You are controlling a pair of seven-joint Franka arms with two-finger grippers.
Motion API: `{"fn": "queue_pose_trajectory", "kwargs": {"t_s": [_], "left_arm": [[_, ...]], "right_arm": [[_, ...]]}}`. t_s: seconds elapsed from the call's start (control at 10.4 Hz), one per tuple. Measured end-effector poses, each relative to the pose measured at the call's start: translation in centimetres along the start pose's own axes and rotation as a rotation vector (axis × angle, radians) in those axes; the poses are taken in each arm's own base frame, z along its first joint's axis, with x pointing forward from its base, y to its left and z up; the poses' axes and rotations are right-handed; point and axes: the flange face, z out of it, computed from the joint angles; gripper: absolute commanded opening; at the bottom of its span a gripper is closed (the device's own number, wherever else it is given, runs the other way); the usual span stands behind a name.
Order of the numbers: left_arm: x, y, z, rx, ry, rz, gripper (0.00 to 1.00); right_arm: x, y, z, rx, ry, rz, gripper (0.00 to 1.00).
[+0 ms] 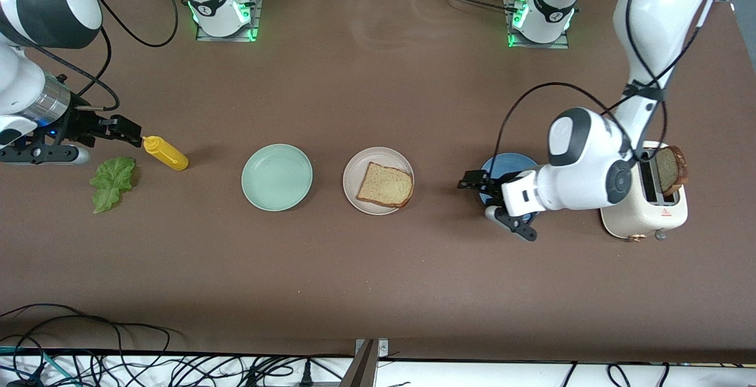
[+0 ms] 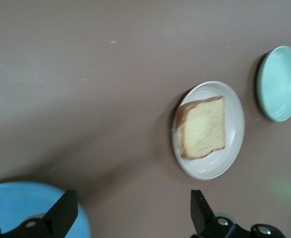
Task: Make sandwich on beige plate with both arms
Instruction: 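Open the left gripper and raise it back toward the toaster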
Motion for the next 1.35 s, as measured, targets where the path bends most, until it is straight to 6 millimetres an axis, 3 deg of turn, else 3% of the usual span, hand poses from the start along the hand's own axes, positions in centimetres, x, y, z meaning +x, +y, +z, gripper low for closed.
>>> {"fn": "queue_pose_trajectory", "kwargs": {"t_s": [0.29, 0.77, 1.06, 1.16, 1.35], "left_arm": [[-2.4, 0.8, -7.4, 0.203, -0.073, 0.006, 1.0], [-6.9, 5.0, -19.1, 0.555, -0.086, 0.007, 1.0], [-9.9, 3.8, -27.3, 0.585, -0.035, -0.095, 1.0], [-10.8, 3.8, -29.3, 0.576, -0.048, -0.126, 1.0], [-11.8, 3.9, -31.2, 0.551, -0.065, -0.156, 1.0]], "right_arm": [[0.0, 0.0, 0.0, 0.0, 0.0, 0.0, 1.0], [0.0, 0.0, 0.0, 0.0, 0.0, 0.0, 1.0], [0.0, 0.0, 0.0, 0.0, 0.0, 0.0, 1.0], [0.0, 0.0, 0.0, 0.0, 0.0, 0.0, 1.0], [0.0, 0.0, 0.0, 0.0, 0.0, 0.0, 1.0]]}}
